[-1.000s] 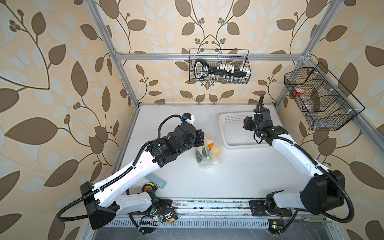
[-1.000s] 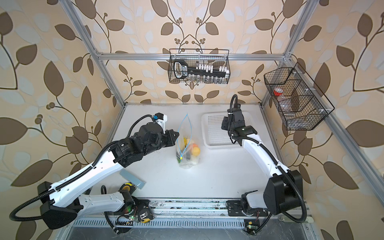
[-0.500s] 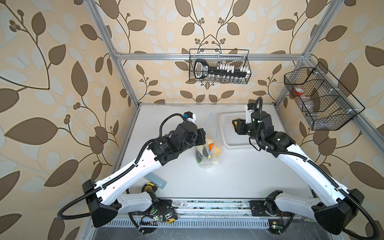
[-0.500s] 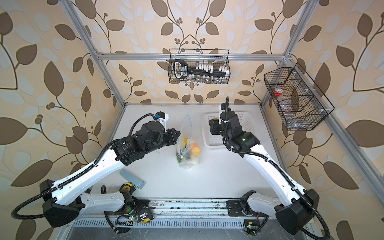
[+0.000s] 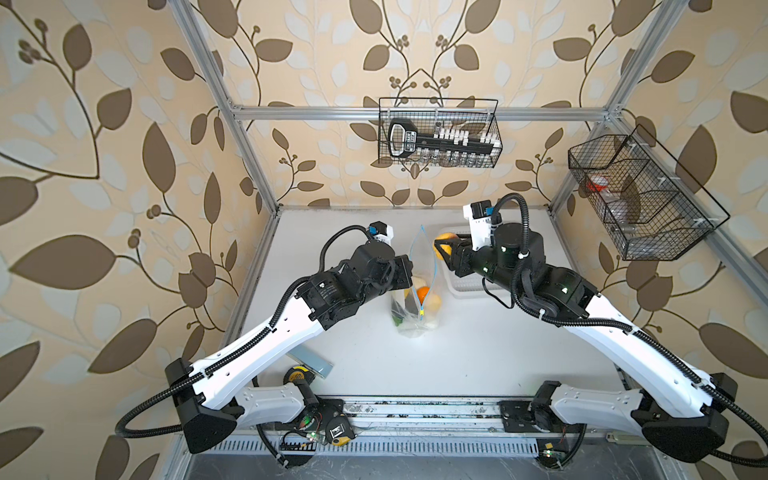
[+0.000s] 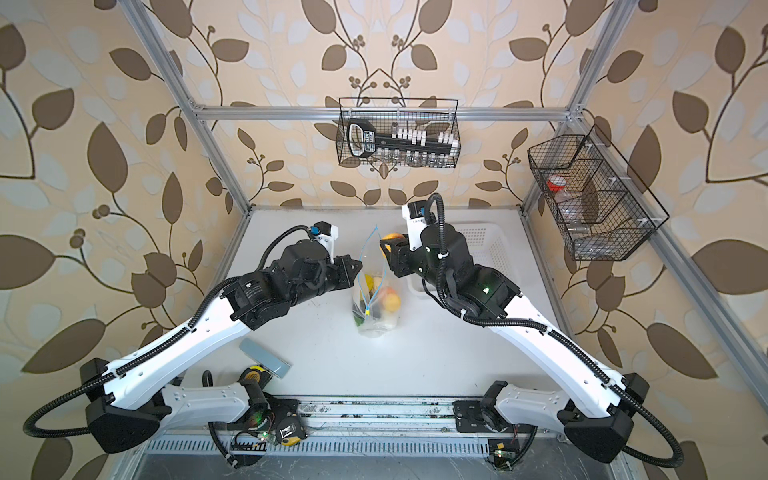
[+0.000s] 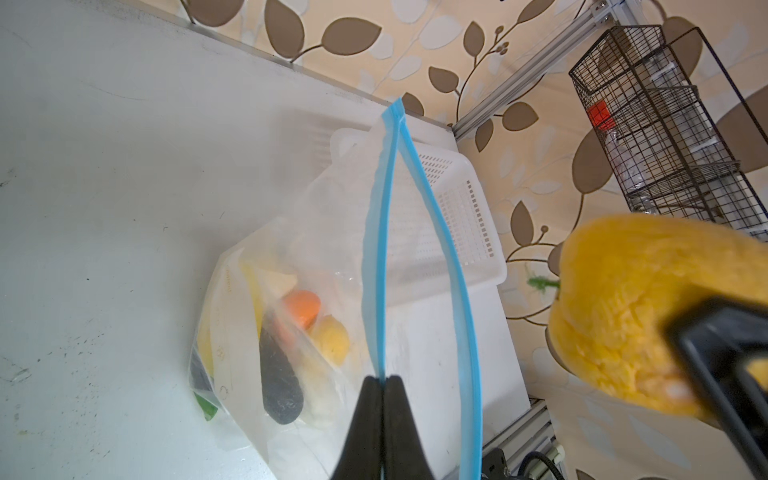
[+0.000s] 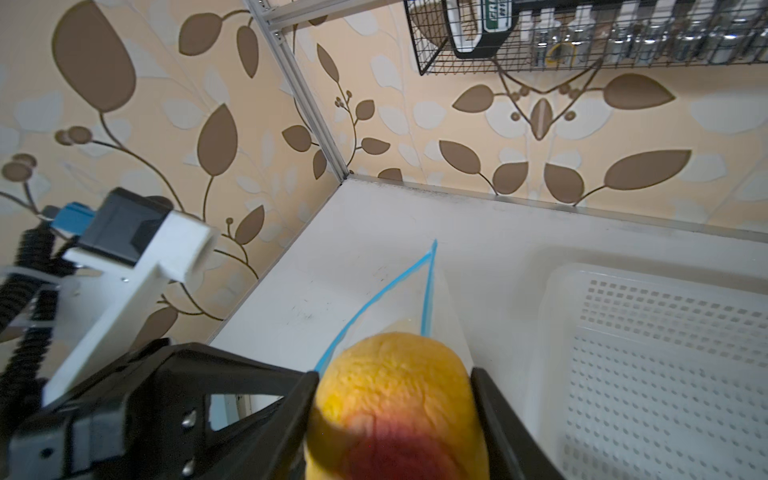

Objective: Place the food in the zip-top bag and seal the zipper
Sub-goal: 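Lift the mango with the right gripper and carry it toward the bag, then lower the mango into the bag opening held by the left gripper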

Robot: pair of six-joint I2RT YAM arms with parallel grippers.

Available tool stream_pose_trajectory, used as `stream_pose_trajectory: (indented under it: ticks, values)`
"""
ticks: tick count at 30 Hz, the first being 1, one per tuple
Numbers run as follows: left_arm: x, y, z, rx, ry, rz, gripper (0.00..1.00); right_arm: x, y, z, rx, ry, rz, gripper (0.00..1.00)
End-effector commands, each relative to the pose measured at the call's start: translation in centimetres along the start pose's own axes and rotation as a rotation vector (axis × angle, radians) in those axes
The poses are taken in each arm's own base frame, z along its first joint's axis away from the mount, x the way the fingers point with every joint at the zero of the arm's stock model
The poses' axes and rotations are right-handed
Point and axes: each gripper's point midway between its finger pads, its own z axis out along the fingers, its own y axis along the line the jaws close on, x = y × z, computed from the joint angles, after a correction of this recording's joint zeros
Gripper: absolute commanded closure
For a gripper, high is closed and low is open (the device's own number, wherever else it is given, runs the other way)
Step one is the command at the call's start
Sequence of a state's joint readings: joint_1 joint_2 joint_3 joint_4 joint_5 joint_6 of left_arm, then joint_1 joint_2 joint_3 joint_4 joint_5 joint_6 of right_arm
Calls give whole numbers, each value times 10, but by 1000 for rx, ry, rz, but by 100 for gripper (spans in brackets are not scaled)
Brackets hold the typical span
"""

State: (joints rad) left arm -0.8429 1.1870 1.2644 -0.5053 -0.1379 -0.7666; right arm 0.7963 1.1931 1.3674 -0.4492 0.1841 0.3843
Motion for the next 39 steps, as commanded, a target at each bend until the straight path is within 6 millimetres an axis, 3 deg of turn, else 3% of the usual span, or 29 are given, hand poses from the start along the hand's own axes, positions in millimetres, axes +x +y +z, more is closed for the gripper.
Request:
stream_pose_trajectory:
  ticks: [1,8,18,39]
  values:
    - [-18,-13,-8,37,-44,-10,100,-7,13,5,-1,-20,-40,53]
    - [-18,-13,-9,38,-47,-10,100,14,24,25,6,32,-88,53]
    - [-17,-9,-8,29,-48,-7,100,43,7,47,78,91,-139,54]
    - [-11,-5,-1,21,-36,-9,100,52,-40,49,272,132,-227,55]
